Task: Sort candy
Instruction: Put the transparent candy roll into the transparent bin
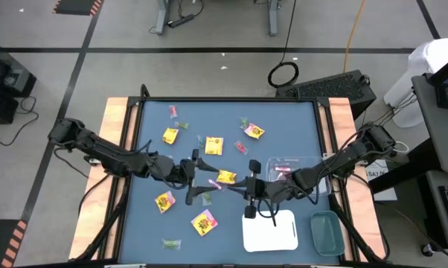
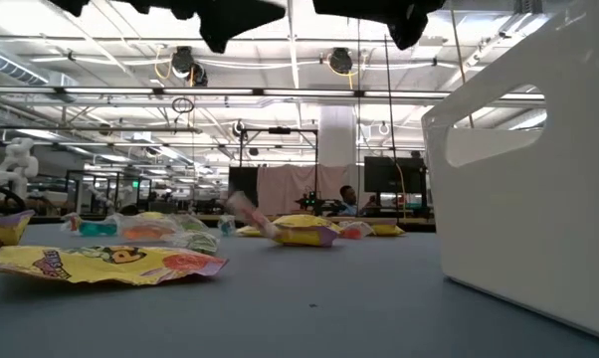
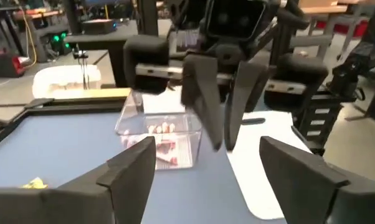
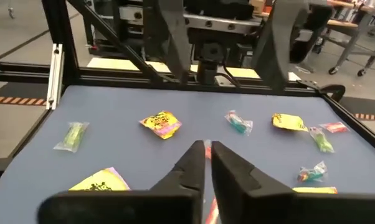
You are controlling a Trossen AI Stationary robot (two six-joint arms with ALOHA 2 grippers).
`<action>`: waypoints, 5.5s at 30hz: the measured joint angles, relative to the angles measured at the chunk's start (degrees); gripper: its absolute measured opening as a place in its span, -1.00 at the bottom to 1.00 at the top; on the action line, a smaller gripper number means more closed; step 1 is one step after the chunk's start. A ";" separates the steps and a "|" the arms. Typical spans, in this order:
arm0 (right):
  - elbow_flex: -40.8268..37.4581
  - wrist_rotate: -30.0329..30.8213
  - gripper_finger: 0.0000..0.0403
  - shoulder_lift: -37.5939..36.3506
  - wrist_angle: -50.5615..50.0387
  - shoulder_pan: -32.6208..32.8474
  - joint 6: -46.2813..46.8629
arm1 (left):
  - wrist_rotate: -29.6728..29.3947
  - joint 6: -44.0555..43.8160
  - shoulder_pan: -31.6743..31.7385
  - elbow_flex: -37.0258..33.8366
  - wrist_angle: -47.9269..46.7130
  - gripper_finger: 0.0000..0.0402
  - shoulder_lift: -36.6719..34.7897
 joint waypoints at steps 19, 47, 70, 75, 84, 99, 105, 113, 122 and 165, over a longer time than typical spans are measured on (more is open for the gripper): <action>10.55 -5.10 -0.47 10.33 -13.82 -2.84 15.84 | -2.14 8.55 4.97 -7.30 -21.02 0.37 2.06; 23.19 -4.81 -0.41 17.62 -32.30 -2.71 14.49 | 17.11 11.09 14.29 -7.44 -8.23 -0.15 21.13; 23.17 -0.07 -0.31 20.71 -35.07 -3.24 18.73 | 17.49 11.11 12.00 -7.66 -11.96 -0.71 11.13; 23.12 -0.18 -0.05 22.23 -34.32 -4.37 19.64 | 17.63 11.12 9.77 -7.64 -12.11 -0.72 8.10; 23.12 -4.48 0.11 22.73 -28.35 -6.88 17.04 | 17.68 11.53 8.39 -7.62 -11.79 -0.72 7.14; 23.15 -12.55 -0.65 24.52 -24.99 -9.71 14.70 | 16.52 11.56 8.39 -7.62 -12.26 -0.72 7.12; 23.15 -12.70 -0.89 24.52 -25.44 -9.73 14.17 | 16.50 11.55 8.39 -7.62 -12.17 -0.72 7.12; 23.15 -12.57 -0.80 24.50 -25.50 -9.71 14.03 | 15.97 9.33 8.39 -7.63 -10.39 -0.59 7.12; 23.15 -15.76 -0.84 21.87 -30.02 -8.36 14.86 | 15.64 6.70 8.40 -7.55 -6.68 0.08 4.79; 17.19 5.22 -0.81 -10.46 -58.98 8.70 11.61 | 10.93 2.13 0.51 -12.25 -2.66 0.31 -5.73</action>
